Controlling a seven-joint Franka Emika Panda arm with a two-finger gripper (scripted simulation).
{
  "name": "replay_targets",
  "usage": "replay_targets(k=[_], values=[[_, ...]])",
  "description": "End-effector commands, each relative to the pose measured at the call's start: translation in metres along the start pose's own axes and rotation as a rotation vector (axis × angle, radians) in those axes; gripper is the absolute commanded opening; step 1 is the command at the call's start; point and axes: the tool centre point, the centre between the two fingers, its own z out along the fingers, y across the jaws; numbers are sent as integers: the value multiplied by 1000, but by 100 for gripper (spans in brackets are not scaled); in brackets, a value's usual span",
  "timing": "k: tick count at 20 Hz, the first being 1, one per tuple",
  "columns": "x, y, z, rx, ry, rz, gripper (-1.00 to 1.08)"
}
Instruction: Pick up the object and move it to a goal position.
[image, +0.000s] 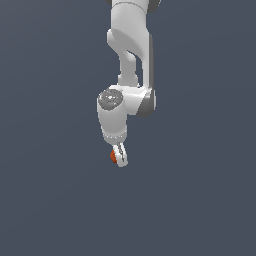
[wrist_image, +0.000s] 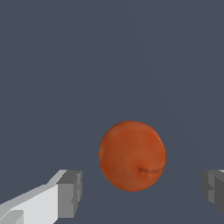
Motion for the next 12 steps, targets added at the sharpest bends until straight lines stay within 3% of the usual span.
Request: replay_targets(k=[1, 12], values=[[0, 0, 7, -1, 0, 0, 100], [0, 1, 47, -1, 0, 5, 100]])
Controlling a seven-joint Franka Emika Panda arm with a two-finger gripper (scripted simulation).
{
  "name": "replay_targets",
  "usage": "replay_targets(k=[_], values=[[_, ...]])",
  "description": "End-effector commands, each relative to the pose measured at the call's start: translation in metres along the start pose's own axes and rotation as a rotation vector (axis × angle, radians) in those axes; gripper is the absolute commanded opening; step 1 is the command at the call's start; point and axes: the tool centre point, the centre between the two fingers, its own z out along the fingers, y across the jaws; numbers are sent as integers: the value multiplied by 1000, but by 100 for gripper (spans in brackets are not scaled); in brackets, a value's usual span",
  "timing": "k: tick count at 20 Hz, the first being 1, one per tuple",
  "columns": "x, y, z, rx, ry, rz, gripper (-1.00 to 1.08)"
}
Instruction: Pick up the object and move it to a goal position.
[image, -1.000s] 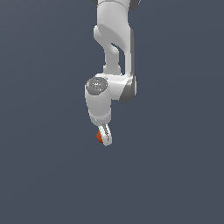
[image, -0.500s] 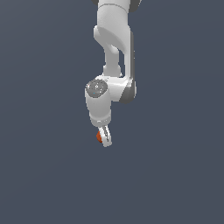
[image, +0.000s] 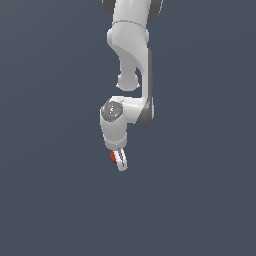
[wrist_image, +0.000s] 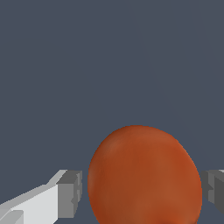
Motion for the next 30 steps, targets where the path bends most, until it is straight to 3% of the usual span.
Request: replay_targets(k=[1, 2, 17, 30], values=[[0, -1, 2, 2, 0, 0, 100], [0, -1, 2, 2, 0, 0, -100], [7, 5, -2, 3, 0, 0, -100], [85, 77, -30, 3, 0, 0, -100]])
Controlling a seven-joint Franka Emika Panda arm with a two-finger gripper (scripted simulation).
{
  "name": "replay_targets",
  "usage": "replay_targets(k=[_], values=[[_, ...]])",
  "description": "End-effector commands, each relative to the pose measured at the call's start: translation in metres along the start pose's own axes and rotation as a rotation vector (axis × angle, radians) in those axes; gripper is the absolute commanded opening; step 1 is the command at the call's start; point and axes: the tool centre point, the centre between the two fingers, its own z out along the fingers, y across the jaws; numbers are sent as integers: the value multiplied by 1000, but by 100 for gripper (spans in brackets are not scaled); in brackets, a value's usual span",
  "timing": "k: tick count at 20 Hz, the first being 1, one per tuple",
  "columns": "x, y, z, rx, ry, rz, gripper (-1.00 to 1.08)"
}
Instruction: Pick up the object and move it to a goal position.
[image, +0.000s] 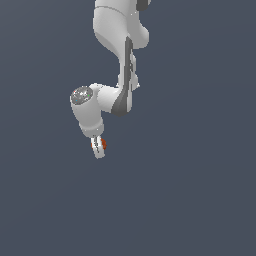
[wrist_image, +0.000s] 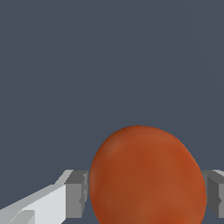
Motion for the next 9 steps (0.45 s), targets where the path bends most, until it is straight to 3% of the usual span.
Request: replay_targets(k=[1, 9], values=[[15, 13, -6, 2, 1, -1, -100], [36, 30, -14, 1, 1, -1, -100]])
